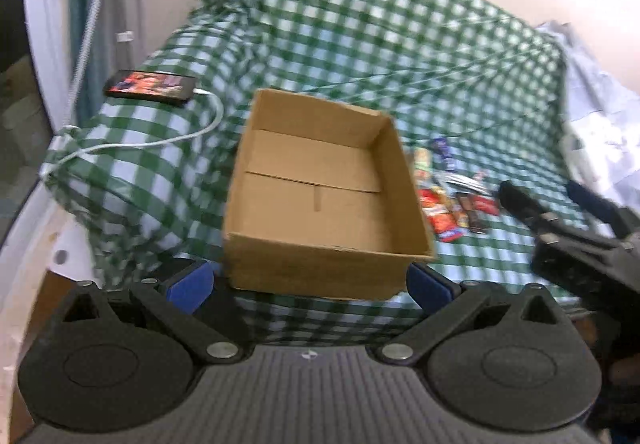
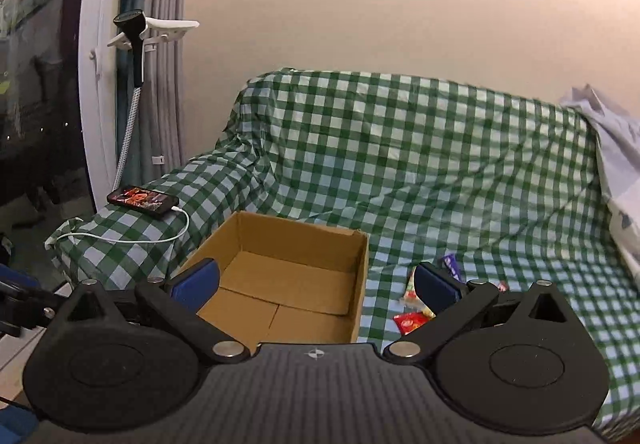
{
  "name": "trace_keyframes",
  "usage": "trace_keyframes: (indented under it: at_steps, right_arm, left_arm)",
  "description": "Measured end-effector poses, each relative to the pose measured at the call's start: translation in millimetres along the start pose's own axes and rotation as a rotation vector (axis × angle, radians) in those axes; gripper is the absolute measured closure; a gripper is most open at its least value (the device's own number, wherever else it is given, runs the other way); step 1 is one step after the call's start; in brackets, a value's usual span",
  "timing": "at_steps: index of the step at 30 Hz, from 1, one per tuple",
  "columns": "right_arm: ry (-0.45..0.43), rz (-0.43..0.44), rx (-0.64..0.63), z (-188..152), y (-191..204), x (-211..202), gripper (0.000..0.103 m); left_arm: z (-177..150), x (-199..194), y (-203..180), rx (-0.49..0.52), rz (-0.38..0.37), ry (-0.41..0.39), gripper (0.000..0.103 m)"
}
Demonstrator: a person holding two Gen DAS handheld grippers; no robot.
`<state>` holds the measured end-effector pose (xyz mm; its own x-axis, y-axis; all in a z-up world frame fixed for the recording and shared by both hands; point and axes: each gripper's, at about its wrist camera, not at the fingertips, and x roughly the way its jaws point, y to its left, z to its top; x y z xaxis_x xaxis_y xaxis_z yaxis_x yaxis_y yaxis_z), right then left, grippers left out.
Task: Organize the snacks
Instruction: 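Move both tools from the box toward the pile of snacks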
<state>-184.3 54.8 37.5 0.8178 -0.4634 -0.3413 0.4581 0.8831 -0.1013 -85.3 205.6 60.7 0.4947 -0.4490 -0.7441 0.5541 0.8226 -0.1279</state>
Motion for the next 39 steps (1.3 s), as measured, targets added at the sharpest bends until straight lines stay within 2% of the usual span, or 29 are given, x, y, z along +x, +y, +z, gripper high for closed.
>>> trace_keyframes:
  at_steps: [5,9,11,12,15,20,28,39]
  right_arm:
    - [0.018,-0.024,0.032,15.3,2.4,15.5,0.0]
    - [0.03,-0.074,0.03,15.7,10.9,24.5,0.0]
    - [0.097,-0.073,0.032,8.7,16.5,31.4,0.0]
    - [0.139,-0.062,0.044,3.3,18.7,34.7,0.0]
    - [0.189,-0.037,0.089,-6.7,19.7,35.4,0.0]
    - [0.171,-0.053,0.086,-5.6,22.6,31.7,0.0]
    - [0.164,-0.016,0.008,-8.1,24.3,30.3,0.0]
    - [0.169,-0.016,0.014,-10.8,23.1,30.4,0.0]
  left_arm:
    - [15.3,24.1,-0.2,0.063,0.182,-0.05,0.0]
    - [20.8,40.7,-12.1,0.125,0.25,-0.046,0.0]
    - [12.7,43.9,-20.0,0.15,0.263,-0.05,0.0]
    - [8.8,47.0,-22.6,0.16,0.298,-0.055,0.0]
    - [-0.7,53.2,-25.5,0.19,0.288,-0.023,0.0]
    - [-4.2,58.6,-19.5,0.17,0.281,-0.002,0.0]
    - [-5.8,60.2,-17.4,0.146,0.298,0.022,0.0]
    - [-8.5,57.4,-20.4,0.139,0.301,0.024,0.0]
